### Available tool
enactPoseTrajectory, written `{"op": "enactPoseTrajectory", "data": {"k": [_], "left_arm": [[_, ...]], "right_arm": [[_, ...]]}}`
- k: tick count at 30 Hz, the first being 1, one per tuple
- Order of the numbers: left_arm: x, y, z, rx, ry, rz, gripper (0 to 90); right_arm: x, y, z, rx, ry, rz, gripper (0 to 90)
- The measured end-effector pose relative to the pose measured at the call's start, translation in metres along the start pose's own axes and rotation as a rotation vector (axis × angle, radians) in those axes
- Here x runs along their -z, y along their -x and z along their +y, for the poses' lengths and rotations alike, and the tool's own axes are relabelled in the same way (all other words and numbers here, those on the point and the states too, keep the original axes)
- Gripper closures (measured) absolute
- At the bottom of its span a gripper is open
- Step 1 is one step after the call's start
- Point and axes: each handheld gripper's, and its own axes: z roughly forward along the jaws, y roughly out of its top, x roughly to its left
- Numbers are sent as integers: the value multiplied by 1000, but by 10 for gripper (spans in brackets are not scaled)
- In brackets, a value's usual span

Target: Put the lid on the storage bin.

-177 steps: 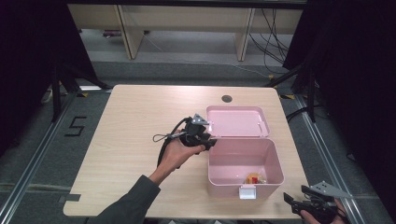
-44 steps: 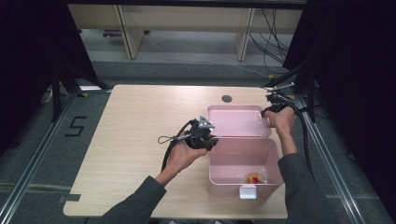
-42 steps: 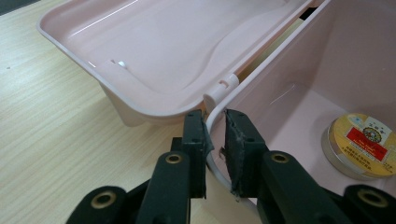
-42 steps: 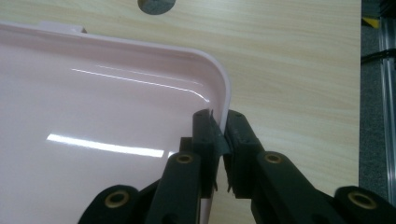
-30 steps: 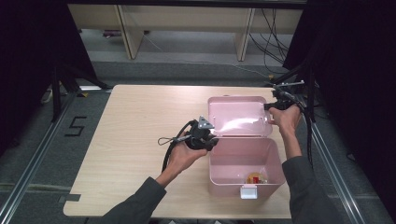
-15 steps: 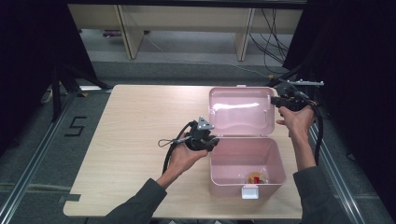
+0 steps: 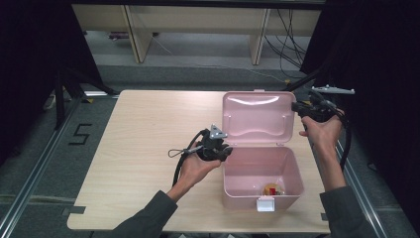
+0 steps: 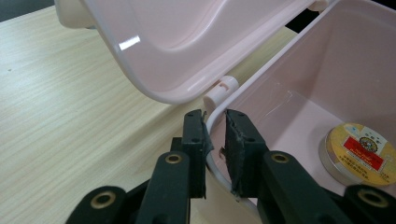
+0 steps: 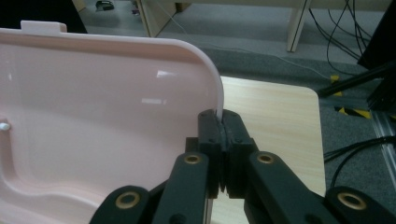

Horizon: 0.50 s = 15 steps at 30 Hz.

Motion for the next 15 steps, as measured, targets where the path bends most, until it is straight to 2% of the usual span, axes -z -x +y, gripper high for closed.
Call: {"op": "enactPoseTrajectory", "data": {"k": [1,4,5,9,10,11,12,14,15], "left_arm": [[0,0,0,4,4,-8,778],[0,0,-1,7,9,-4,778],[0,0,-1,5,9,-2,778],[0,0,-1,10,11,1,777],[0,1,-2,13,11,8,777],[0,1,-2,12,12,8,777],[0,1,-2,12,13,9,776],[0,1,-2,12,18,9,776],[0,1,-3,14,22,10,776]], "right_arm": [[2,-1,-1,13,4,1,887],[10,-3,-2,2,8,15,887],[13,-2,-2,25,23,15,888],[24,-4,-5,25,37,32,888],[27,-3,-6,50,41,31,888],[29,-4,-7,42,45,36,888],[32,-4,-8,55,51,40,888],[37,-5,-11,42,61,44,887],[40,-4,-13,59,71,44,888]]}}
